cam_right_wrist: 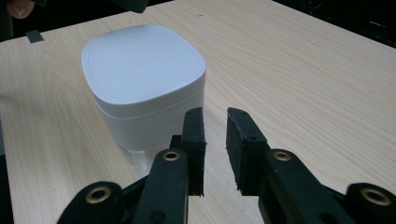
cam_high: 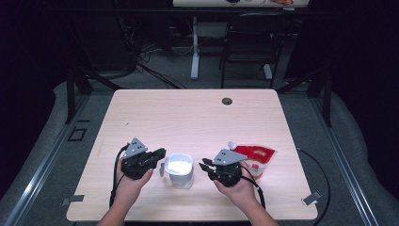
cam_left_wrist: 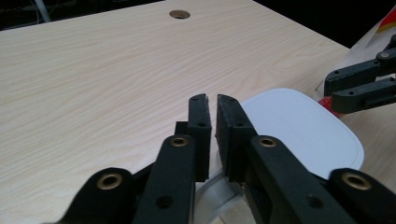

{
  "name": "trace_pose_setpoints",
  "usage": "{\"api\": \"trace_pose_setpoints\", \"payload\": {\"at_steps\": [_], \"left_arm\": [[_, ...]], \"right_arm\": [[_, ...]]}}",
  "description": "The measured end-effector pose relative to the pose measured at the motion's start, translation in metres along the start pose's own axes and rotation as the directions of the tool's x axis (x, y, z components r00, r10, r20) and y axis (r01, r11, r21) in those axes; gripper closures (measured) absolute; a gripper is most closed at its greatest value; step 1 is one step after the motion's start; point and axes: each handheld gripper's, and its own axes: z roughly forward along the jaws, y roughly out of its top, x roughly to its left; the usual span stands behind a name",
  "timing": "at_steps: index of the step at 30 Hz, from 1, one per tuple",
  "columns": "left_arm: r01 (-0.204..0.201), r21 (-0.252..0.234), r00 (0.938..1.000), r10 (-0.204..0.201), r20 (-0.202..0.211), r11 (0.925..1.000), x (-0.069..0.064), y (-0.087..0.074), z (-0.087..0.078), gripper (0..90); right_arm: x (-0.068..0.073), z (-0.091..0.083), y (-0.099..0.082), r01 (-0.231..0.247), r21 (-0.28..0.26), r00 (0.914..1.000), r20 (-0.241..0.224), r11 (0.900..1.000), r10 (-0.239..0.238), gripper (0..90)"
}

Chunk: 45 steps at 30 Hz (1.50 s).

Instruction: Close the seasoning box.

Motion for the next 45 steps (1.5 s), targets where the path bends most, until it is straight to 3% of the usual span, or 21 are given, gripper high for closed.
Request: {"api": "trace_pose_setpoints", "payload": {"at_steps": [4,12,17,45], "left_arm": [[-0.03,0.011,0.9996,0.03,0.0,0.9995,-0.004,-0.004,0.0,90.0],[-0.051,0.021,0.9987,0.05,0.008,0.9985,-0.009,-0.007,-0.004,90.0],[-0.067,0.023,0.9977,0.067,0.003,0.9975,-0.012,-0.008,-0.005,90.0],[-0.061,0.019,0.9982,0.061,-0.001,0.998,-0.013,-0.011,-0.007,90.0]], "right_arm": [[0.001,0.0,-0.001,0.01,-0.002,0.9999,-0.004,0.9999,-0.01,80.3],[0.004,0.001,-0.002,0.011,0.011,0.9999,0.001,0.9999,-0.011,90.0],[0.006,0.003,-0.001,0.019,0.018,0.9997,-0.015,0.9997,-0.019,90.0],[0.017,0.016,-0.001,0.042,0.037,0.9975,-0.059,0.9984,-0.04,90.0]]}}
